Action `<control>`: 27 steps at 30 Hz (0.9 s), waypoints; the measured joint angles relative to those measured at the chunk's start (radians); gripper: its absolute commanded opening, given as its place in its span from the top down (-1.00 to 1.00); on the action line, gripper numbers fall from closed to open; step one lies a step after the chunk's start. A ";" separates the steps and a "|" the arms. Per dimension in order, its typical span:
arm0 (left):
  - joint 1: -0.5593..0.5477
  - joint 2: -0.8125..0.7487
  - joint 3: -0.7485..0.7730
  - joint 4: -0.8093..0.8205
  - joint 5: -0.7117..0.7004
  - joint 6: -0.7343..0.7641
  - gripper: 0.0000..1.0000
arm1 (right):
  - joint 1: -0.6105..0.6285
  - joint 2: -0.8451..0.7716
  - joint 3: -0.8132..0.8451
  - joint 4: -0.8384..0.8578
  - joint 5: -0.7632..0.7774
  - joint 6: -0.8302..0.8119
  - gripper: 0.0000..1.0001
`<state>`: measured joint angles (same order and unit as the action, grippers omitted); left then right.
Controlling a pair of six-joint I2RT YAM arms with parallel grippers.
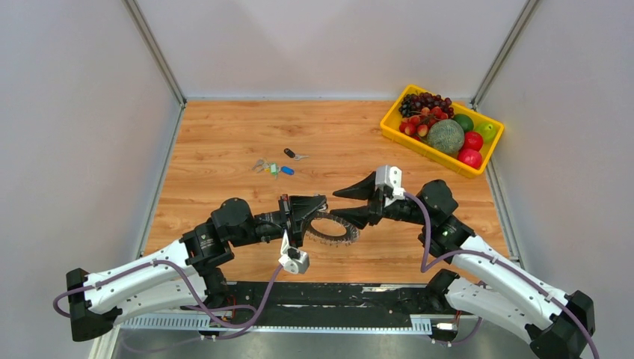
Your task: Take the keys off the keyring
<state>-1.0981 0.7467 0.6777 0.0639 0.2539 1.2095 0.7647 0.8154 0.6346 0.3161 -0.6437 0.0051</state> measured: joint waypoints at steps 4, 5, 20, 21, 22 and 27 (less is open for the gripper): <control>0.000 0.000 0.000 0.000 0.000 0.000 1.00 | 0.005 0.012 0.000 0.019 -0.016 0.000 0.04; 0.000 0.000 0.000 0.000 0.000 0.000 1.00 | 0.009 0.018 0.000 0.025 -0.020 0.000 0.05; 0.000 0.000 0.000 0.000 0.004 0.000 1.00 | 0.090 0.084 0.000 0.056 -0.030 -0.019 -0.08; 0.000 0.000 0.000 0.000 0.004 0.000 1.00 | 0.090 0.084 0.000 0.055 -0.031 -0.022 -0.15; 0.000 0.000 0.000 0.000 0.004 0.000 1.00 | 0.091 0.083 0.000 0.054 -0.032 -0.024 -0.21; 0.000 0.000 0.000 0.000 0.007 0.000 1.00 | 0.091 0.070 0.001 0.033 -0.036 -0.042 -0.02</control>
<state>-1.0981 0.7471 0.6777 0.0635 0.2611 1.2098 0.8555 0.8852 0.6353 0.3489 -0.6800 -0.0372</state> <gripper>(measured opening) 0.019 0.589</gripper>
